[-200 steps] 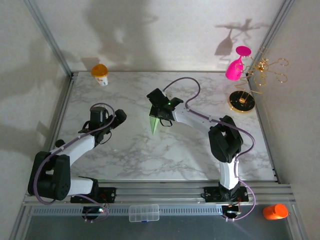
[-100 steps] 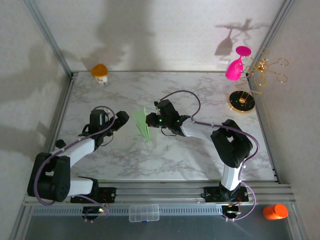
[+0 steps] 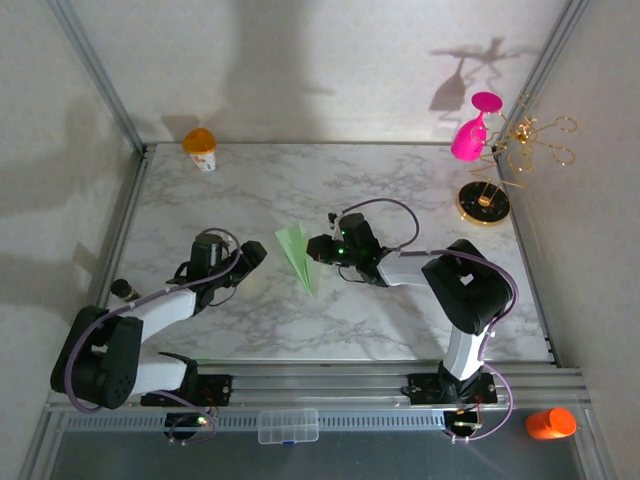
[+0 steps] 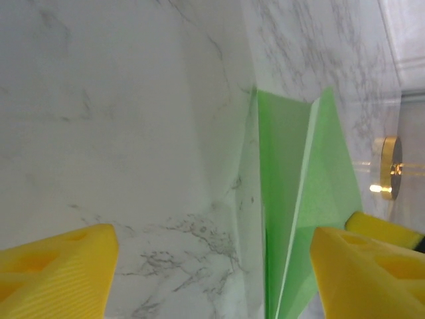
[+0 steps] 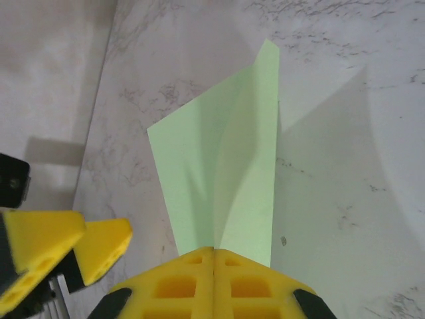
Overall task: Fold a paper plane with a square sheet of paper (pick it up from the middle)
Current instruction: Turn over a paper plane at the center of the table.
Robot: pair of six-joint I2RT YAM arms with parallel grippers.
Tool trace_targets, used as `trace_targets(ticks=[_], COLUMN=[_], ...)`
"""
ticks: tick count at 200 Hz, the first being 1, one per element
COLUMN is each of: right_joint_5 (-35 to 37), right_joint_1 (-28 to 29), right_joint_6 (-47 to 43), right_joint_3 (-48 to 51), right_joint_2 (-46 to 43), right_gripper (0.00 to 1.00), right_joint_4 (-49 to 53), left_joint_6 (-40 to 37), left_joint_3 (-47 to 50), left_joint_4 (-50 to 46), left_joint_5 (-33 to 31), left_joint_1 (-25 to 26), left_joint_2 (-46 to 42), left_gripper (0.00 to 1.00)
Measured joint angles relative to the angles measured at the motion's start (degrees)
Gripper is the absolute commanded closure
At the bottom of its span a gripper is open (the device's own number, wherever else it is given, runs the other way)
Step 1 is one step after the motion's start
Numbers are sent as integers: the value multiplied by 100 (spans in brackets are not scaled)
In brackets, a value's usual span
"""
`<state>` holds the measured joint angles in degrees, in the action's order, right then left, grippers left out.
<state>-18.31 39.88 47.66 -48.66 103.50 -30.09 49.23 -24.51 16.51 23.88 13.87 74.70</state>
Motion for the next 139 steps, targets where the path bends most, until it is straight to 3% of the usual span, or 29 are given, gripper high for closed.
trace_targets(ticks=[47, 103, 139], right_joint_5=[-138, -195, -236], right_joint_1=[-282, -417, -428], right_joint_6=[332, 577, 597], right_joint_3=[487, 756, 774], right_joint_2=[-17, -17, -17], right_gripper=[100, 100, 100], right_joint_4=[-555, -850, -881], left_joint_6=[306, 527, 625], left_joint_3=[-17, -356, -791], left_joint_4=[566, 1058, 1108], left_joint_5=[160, 361, 361], left_joint_1=[455, 754, 964], left_joint_2=[688, 1167, 1534], left_gripper=[41, 42, 52])
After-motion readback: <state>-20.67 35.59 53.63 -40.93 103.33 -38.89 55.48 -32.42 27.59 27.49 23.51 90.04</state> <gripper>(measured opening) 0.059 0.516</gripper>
